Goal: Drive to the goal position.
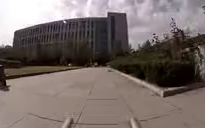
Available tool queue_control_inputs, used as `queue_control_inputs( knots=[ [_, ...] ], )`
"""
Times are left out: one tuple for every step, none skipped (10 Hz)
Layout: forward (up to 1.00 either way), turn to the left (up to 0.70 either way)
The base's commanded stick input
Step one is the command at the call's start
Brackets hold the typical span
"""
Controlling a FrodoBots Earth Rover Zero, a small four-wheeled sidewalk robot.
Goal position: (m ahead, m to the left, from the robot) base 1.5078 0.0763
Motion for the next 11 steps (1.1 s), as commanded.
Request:
queue_control_inputs(
  knots=[
    [0.95, 0.02],
    [0.96, 0.02],
    [0.95, 0.02],
    [0.95, 0.03],
    [0.95, 0.03],
    [0.96, 0.03],
    [0.96, 0.03],
    [0.96, 0.02],
    [0.96, 0.01],
    [0.95, -0.01],
    [0.95, -0.01]
  ],
)
